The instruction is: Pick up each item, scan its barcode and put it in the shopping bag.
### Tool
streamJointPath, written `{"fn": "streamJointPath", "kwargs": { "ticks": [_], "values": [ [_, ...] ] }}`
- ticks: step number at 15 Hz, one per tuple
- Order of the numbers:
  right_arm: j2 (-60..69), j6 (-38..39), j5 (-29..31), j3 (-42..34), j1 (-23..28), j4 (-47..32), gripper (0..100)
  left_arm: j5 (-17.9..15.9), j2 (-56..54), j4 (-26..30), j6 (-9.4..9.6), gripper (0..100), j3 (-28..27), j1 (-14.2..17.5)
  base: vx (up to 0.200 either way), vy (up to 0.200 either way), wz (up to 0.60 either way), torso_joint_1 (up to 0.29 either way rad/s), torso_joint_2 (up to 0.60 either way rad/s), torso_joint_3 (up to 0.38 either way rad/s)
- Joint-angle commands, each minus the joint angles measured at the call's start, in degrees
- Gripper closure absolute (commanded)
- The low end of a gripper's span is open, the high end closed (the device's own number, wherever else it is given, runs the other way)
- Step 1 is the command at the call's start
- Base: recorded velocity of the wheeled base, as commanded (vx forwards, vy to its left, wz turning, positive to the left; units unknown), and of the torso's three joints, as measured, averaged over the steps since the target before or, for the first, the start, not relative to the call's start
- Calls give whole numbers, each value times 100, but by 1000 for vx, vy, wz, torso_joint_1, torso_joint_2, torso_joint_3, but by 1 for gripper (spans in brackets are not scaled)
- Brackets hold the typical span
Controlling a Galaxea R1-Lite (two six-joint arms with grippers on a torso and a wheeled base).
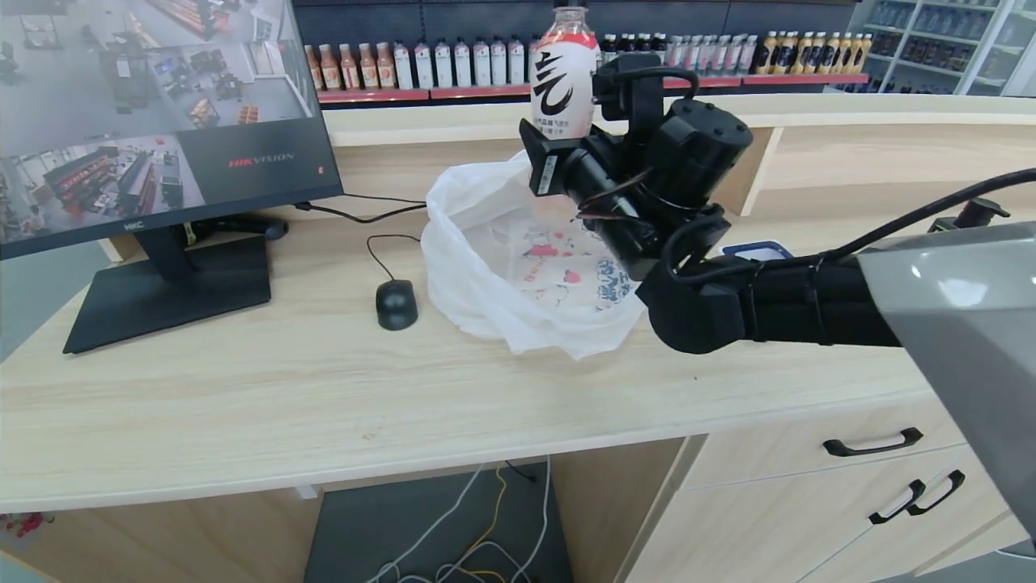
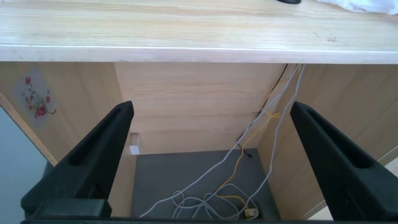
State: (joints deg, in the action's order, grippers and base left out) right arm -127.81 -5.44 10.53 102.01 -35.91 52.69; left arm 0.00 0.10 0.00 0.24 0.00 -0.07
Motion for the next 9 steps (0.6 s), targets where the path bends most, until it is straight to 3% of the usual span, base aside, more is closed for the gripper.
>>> {"fn": "streamJointPath", "kwargs": {
  "ticks": [1, 9],
  "values": [
    [-596, -1, 1, 645, -30, -241, 100, 0, -1, 0, 2, 0, 0, -1, 0, 0, 0, 0, 0, 0],
    [-1080, -1, 1, 1014, -74, -338, 100, 0, -1, 0, 11, 0, 0, -1, 0, 0, 0, 0, 0, 0]
  ]
}}
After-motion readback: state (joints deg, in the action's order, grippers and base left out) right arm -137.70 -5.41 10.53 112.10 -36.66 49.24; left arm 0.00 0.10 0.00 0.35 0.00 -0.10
